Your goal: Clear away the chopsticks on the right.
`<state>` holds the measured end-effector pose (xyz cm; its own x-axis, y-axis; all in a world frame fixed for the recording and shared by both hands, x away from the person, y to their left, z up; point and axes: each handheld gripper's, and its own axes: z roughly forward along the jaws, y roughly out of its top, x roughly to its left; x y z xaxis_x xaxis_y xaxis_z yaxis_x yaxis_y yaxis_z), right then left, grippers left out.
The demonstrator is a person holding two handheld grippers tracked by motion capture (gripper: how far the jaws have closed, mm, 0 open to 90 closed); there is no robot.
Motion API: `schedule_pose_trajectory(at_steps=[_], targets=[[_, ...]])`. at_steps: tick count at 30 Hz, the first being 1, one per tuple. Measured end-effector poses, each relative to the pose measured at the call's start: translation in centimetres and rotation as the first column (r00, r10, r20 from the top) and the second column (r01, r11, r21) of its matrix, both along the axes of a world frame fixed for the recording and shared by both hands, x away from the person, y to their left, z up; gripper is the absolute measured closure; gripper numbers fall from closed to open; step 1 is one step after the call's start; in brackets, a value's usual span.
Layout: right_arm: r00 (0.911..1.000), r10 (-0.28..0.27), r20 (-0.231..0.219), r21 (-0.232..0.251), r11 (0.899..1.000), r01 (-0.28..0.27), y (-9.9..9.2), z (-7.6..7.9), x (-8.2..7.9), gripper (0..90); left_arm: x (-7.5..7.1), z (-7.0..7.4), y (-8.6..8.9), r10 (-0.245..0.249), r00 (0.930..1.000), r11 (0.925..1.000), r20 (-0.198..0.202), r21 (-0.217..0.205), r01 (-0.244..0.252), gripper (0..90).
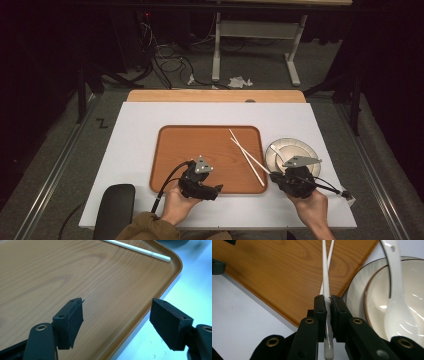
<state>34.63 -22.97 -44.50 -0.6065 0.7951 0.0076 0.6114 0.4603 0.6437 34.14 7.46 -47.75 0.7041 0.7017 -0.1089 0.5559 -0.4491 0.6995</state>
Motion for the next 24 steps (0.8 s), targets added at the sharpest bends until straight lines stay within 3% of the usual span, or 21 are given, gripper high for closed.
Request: schedule_pose_trajectory(at_steps=[5,16,24], targets=[[0.9997,-0.007,-0.024,-0.04,0.999,0.006,1.5,-0.7,0.7,84.8,-0.1,0.0,0.2,0.008,1.0,1.0,0.0,0.005,-0.008,26.7],[0.9962,0.021,-0.085,-0.053,0.998,-0.026,3.8,-2.5,2.7,84.4,-0.7,-0.1,1.2,0.054,0.9986,0.9986,-0.001,0.005,-0.054,26.6],[0.9933,0.063,-0.097,-0.067,0.995,-0.07,4.9,-3.1,3.7,84.2,-1.2,-0.2,1.9,0.088,0.9961,0.9961,-0.008,0.008,-0.088,26.5]])
